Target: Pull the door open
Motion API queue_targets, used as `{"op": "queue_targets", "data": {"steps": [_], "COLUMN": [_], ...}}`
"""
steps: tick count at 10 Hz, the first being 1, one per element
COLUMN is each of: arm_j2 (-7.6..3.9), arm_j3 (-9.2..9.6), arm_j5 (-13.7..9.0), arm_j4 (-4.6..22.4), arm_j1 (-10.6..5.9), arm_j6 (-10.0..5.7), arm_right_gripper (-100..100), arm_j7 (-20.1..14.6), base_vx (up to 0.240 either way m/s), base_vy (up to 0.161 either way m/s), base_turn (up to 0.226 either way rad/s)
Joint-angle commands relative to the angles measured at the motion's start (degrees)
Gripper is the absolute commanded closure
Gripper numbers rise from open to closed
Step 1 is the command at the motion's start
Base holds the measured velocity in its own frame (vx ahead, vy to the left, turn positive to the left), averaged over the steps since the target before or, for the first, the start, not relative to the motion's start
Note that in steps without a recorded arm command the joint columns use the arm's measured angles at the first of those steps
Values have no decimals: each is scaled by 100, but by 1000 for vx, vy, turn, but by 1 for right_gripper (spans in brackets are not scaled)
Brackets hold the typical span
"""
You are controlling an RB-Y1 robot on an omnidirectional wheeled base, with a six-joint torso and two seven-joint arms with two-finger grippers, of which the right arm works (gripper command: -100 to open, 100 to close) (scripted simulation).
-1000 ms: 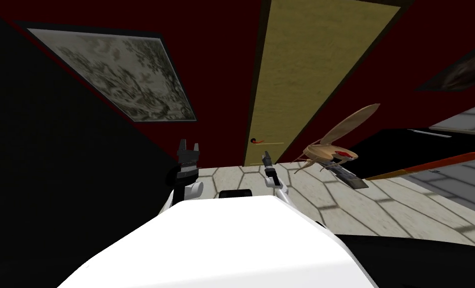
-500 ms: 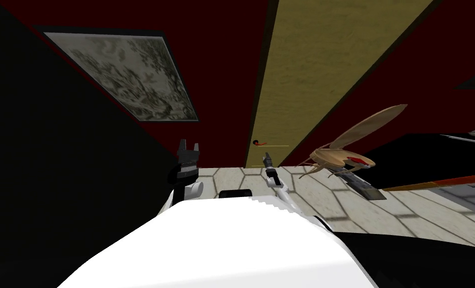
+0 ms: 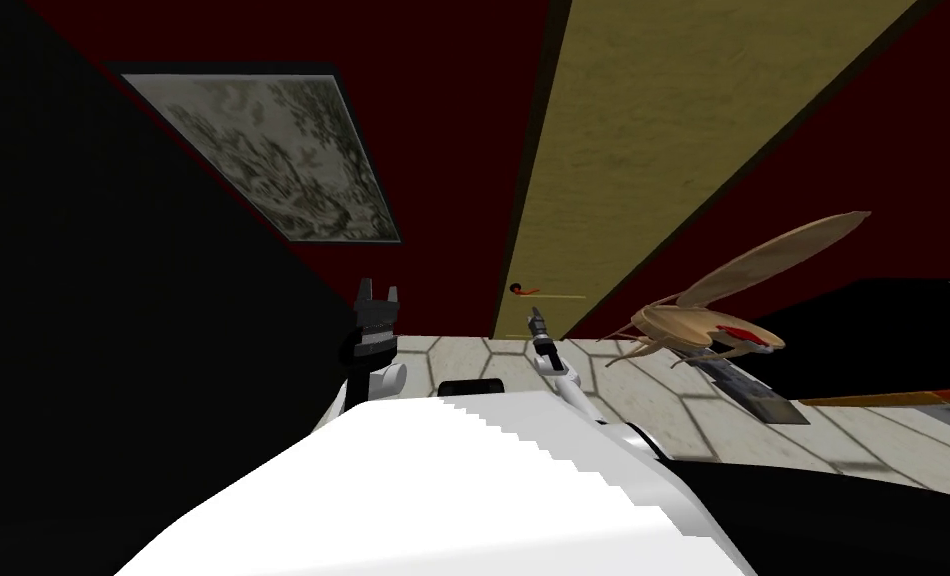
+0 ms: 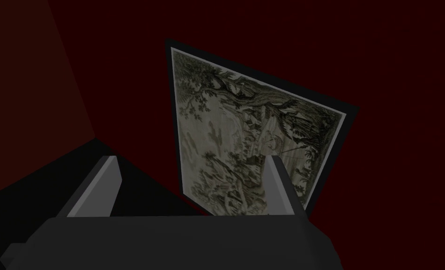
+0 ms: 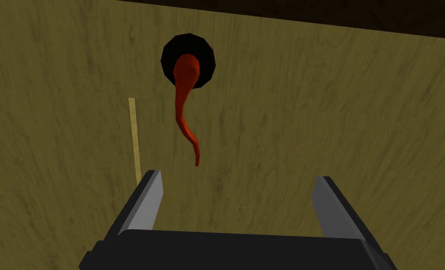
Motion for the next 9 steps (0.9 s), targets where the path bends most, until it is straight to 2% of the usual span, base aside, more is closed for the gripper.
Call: {"op": "queue_targets", "data": {"steps": [1, 7, 9], "arm_j2": [-73, -237, -257], "arm_j3": [3, 4, 4], "arm_j5": [-20, -76, -83], "arm_j4": [286, 1053, 1147], "arm_j1": [-97, -381, -416], "arm_j6": [-25, -57, -61], "arm_right_gripper": [-100, -100, -100], "arm_j7": [-61, -181, -195], "base_vx": [85, 66, 40], "base_vy": [-38, -36, -34], "base_turn": [97, 80, 47]}}
